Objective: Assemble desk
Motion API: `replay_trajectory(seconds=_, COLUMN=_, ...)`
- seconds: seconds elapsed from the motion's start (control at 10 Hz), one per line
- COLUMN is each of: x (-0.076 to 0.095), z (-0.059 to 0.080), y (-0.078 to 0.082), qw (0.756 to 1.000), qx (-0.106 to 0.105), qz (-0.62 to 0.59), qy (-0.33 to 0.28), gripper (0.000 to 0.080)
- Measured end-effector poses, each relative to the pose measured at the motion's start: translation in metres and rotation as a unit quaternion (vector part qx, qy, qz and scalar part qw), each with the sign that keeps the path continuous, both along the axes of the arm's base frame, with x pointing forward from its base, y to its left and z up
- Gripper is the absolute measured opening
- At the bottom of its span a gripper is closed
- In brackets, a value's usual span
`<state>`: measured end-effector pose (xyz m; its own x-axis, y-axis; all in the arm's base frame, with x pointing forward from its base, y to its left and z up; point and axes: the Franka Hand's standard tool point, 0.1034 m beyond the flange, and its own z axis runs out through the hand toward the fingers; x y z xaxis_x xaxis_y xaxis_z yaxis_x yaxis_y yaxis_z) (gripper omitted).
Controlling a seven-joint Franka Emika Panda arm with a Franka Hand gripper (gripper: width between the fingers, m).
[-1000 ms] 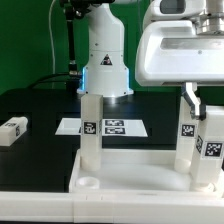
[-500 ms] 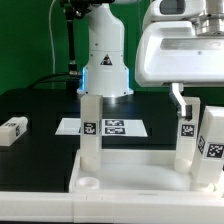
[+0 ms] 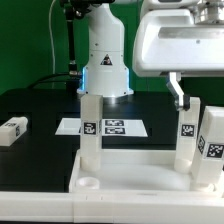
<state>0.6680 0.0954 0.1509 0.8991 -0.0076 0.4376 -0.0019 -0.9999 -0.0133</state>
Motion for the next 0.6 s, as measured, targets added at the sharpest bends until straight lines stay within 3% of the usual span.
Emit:
replay_trajectory(seconds=0.1, x=0.001, z=0.007, y=-0.003, qw=1.000, qx=-0.001, qz=0.002, qy=0.006, gripper=0.0649)
replay_trajectory(seconds=0.3, x=-0.001, z=0.003, y=-0.002, qw=1.000, qx=-0.001, qz=0.002, qy=0.020, gripper=0.0649)
replay_trajectory(seconds=0.6, x=-0.013, z=-0.011, y=-0.007, qw=0.990, qx=-0.003, qz=-0.008, qy=0.144, gripper=0.0649)
